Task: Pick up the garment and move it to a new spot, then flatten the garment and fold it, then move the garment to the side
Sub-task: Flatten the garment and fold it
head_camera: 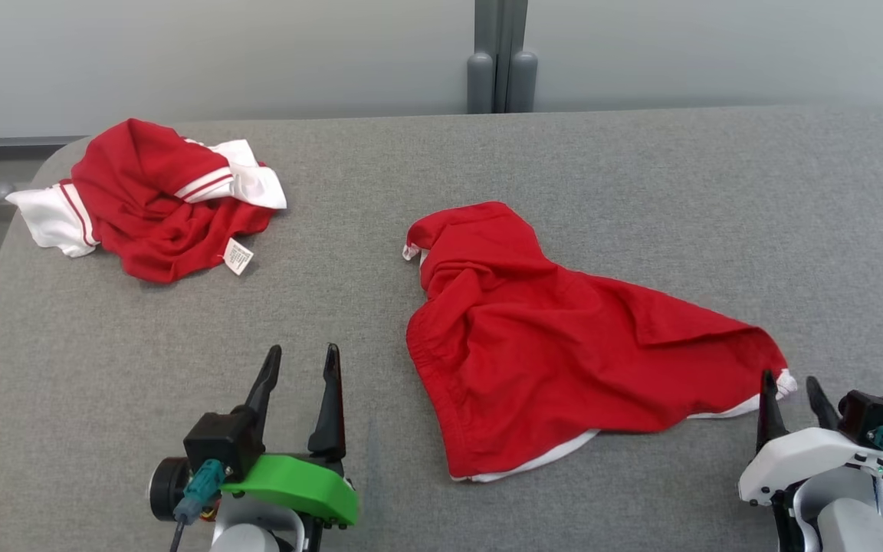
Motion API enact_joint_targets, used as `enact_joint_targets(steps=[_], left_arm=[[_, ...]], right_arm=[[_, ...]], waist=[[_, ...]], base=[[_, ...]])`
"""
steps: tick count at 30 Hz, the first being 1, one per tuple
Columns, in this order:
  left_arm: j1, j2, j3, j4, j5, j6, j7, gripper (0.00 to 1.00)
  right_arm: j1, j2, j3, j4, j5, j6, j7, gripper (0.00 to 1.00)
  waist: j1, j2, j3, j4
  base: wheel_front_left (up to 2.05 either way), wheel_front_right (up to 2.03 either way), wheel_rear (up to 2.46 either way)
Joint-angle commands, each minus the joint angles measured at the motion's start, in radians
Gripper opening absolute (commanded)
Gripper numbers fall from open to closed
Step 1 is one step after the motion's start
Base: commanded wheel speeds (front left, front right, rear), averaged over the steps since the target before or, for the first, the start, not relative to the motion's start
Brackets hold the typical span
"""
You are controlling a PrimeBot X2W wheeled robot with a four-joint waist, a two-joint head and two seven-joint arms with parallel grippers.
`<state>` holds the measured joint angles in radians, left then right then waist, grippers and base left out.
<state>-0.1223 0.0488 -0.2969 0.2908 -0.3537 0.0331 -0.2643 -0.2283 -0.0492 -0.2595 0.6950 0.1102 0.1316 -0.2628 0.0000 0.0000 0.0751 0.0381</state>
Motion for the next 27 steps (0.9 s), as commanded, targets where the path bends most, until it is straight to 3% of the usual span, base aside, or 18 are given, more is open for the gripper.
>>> enact_joint_targets(steps=[1, 12, 20, 27], left_arm=[[0.016, 0.003, -0.01, 0.002, -0.005, -0.008, 0.0, 1.0], [-0.004, 0.003, -0.114, 0.071, -0.026, -0.024, 0.0, 1.0], [-0.05, 0.004, -0.254, 0.227, -0.07, -0.045, 0.067, 1.0], [-0.058, 0.004, -0.329, 0.255, -0.289, -0.07, 0.161, 1.0]], right_arm=[[0.019, -0.003, -0.005, -0.028, -0.009, -0.002, -0.003, 1.0], [0.1, -0.003, 0.043, -0.287, -0.015, -0.002, -0.003, 1.0], [0.142, -0.003, 0.135, -0.37, 0.018, -0.002, -0.003, 1.0], [0.15, -0.003, 0.158, -0.39, 0.016, -0.002, -0.003, 1.0]], waist=[[0.0, 0.0, -0.009, 0.002], [0.0, 0.0, -0.038, -0.022], [0.0, 0.0, -0.039, -0.052], [0.0, 0.0, -0.029, -0.08]], base=[[0.0, 0.0, 0.0], [0.0, 0.0, 0.0], [0.0, 0.0, 0.0], [0.0, 0.0, 0.0]])
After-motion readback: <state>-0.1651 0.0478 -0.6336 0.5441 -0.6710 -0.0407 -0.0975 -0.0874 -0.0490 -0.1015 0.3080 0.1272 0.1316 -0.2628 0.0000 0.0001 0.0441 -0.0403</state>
